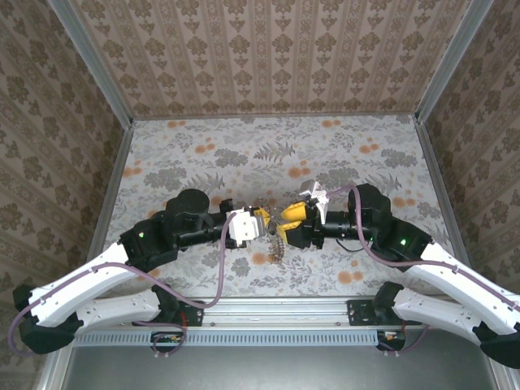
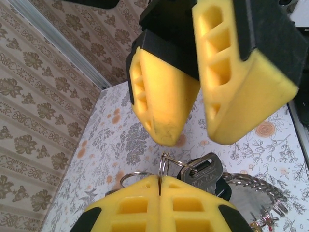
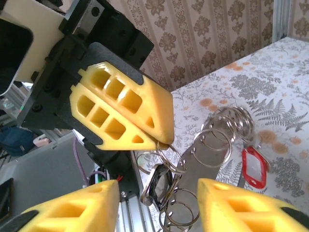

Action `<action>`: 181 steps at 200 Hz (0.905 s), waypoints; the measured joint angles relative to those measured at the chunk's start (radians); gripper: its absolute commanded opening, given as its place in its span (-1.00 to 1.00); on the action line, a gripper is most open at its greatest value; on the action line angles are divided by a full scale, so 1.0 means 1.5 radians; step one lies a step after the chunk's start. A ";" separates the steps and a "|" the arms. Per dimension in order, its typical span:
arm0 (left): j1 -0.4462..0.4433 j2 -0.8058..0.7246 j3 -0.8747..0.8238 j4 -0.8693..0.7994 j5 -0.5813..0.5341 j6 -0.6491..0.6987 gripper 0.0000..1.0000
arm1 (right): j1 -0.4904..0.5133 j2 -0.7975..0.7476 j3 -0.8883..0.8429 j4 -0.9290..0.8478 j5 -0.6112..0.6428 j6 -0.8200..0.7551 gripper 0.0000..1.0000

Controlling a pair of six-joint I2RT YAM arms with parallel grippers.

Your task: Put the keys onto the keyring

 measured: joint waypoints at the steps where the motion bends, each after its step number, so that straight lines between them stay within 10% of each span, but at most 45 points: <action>1: 0.000 0.000 0.000 0.000 0.000 0.000 -1.00 | 0.001 0.000 0.001 0.000 0.001 0.000 0.00; 181: 0.000 0.019 0.000 -0.001 -0.047 -0.006 -1.00 | 0.059 0.067 0.037 -0.011 0.152 -0.003 -0.45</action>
